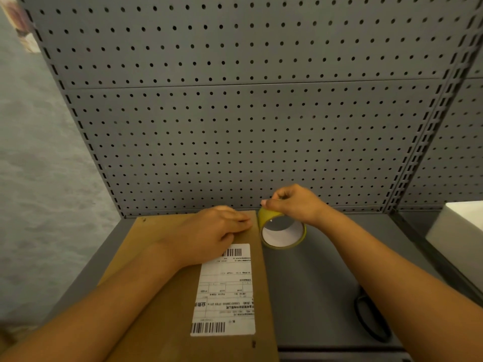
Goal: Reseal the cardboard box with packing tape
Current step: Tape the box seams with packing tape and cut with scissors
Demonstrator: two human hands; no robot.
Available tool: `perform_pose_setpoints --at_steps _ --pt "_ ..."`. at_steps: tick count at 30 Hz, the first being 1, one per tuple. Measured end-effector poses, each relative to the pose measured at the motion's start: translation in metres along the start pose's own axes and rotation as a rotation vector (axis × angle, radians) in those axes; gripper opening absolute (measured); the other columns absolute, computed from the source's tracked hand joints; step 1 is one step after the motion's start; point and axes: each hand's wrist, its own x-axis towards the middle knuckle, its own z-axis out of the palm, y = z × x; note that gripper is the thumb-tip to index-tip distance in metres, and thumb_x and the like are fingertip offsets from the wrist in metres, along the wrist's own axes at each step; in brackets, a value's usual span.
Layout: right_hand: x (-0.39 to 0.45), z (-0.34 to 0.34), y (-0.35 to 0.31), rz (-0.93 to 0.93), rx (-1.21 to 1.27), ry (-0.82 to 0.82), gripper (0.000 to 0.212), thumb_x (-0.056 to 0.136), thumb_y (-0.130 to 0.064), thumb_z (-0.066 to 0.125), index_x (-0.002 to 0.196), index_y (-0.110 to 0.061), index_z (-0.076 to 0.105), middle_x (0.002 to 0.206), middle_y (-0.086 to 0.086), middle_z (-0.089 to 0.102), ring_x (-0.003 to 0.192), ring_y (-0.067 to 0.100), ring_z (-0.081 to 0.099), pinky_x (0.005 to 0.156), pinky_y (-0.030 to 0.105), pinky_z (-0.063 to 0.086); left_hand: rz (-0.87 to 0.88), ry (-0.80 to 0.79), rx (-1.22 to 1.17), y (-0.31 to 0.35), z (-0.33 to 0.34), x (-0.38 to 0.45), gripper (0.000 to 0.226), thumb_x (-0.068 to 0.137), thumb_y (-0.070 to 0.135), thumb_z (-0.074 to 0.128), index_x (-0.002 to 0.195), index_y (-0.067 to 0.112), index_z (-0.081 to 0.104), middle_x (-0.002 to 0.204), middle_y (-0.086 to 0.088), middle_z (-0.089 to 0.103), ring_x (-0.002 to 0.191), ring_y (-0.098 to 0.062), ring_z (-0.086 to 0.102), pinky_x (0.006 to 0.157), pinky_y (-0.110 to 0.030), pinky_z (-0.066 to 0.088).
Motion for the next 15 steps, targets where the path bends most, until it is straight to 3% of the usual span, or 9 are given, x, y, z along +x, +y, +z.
perform_pose_setpoints --at_steps 3,6,8,10,12,15 --pt "0.0 0.001 0.0 0.009 0.014 0.005 0.036 0.084 -0.04 0.07 0.062 -0.017 0.053 0.053 -0.008 0.042 0.05 0.006 0.039 0.054 0.019 0.034 0.002 -0.004 -0.126 -0.009 -0.001 -0.008 0.045 0.095 0.007 0.046 0.134 0.029 0.051 0.141 0.017 0.044 0.134 0.008 0.03 0.113 -0.009 0.013" --pt "0.0 0.002 0.001 0.003 0.022 0.018 0.035 0.083 -0.041 0.07 0.066 -0.014 0.055 0.054 -0.006 0.044 0.053 0.007 0.041 0.057 0.021 0.036 -0.025 0.161 -0.229 -0.012 0.002 -0.007 0.039 0.088 -0.004 0.052 0.113 0.02 0.07 0.121 0.007 0.065 0.119 0.003 0.052 0.107 -0.018 0.038" --pt "-0.001 0.002 0.001 0.002 0.013 0.015 0.034 0.084 -0.042 0.069 0.067 -0.015 0.057 0.056 -0.006 0.045 0.054 0.007 0.042 0.056 0.02 0.036 -0.075 0.235 -0.211 -0.007 0.0 -0.001 0.035 0.089 -0.003 0.051 0.106 0.017 0.073 0.113 0.004 0.069 0.107 0.0 0.06 0.098 -0.024 0.048" --pt "0.0 0.001 0.001 0.002 0.014 0.01 0.034 0.084 -0.042 0.069 0.067 -0.015 0.057 0.056 -0.006 0.046 0.054 0.007 0.042 0.056 0.021 0.036 -0.11 0.227 -0.154 0.004 -0.001 0.005 0.036 0.094 0.004 0.047 0.121 0.02 0.065 0.124 0.004 0.064 0.113 -0.003 0.055 0.102 -0.024 0.044" --pt "0.001 0.002 0.001 0.001 0.025 0.008 0.034 0.084 -0.041 0.069 0.065 -0.016 0.057 0.055 -0.006 0.046 0.055 0.008 0.042 0.057 0.022 0.037 -0.106 0.143 -0.095 0.012 0.002 0.008 0.041 0.097 0.01 0.045 0.135 0.024 0.052 0.139 0.008 0.052 0.128 -0.005 0.045 0.109 -0.018 0.028" --pt "0.001 0.002 0.003 0.009 0.036 0.005 0.032 0.083 -0.041 0.07 0.07 -0.013 0.06 0.06 -0.003 0.048 0.059 0.009 0.044 0.06 0.025 0.038 -0.108 0.043 -0.038 0.015 0.004 0.01 0.043 0.097 0.015 0.044 0.138 0.025 0.048 0.144 0.01 0.045 0.134 -0.002 0.038 0.113 -0.015 0.019"
